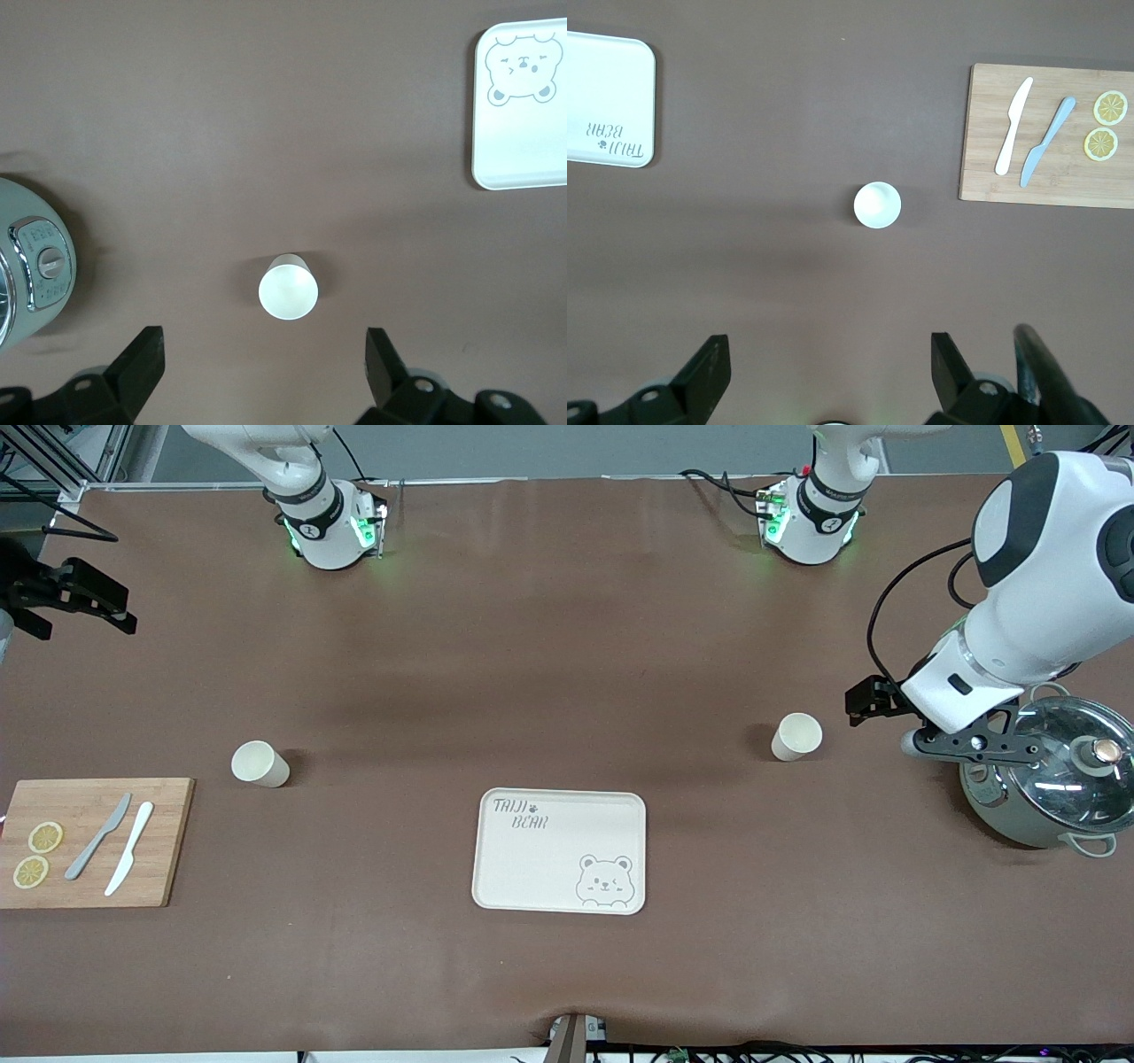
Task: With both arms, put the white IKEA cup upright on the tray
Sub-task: 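Move the left gripper down over the white cup beside the pot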
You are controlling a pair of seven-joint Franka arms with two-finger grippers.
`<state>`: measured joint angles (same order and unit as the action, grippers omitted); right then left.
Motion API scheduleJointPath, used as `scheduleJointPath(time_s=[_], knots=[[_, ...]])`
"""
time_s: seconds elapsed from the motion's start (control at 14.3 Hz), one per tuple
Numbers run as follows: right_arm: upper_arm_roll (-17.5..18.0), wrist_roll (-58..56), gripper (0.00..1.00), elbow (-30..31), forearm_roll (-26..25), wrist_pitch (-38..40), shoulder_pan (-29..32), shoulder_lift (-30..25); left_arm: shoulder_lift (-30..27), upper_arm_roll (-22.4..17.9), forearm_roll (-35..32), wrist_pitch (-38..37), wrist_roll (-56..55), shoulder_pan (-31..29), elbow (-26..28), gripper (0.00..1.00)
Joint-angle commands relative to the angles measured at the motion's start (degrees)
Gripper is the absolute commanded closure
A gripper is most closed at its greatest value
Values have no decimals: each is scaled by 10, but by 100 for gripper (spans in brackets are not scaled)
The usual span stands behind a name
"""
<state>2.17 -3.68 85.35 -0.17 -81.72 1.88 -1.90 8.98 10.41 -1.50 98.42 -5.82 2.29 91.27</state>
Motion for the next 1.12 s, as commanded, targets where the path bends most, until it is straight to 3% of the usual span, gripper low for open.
scheduleJointPath(time_s=[0.0, 0.56, 0.91, 1.05], knots=[[2, -5, 0, 9, -3, -2, 4, -8, 2, 0, 6, 1, -8, 2, -4, 0], [2, -5, 0, 8, -3, -3, 3, -6, -4, 5, 7, 0, -4, 10, 10, 0], [2, -4, 0, 7, -4, -1, 6, -6, -58, 8, 4, 123, 5, 3, 141, 0], [2, -4, 0, 7, -4, 0, 5, -5, -56, 9, 7, 135, 5, 3, 154, 0]])
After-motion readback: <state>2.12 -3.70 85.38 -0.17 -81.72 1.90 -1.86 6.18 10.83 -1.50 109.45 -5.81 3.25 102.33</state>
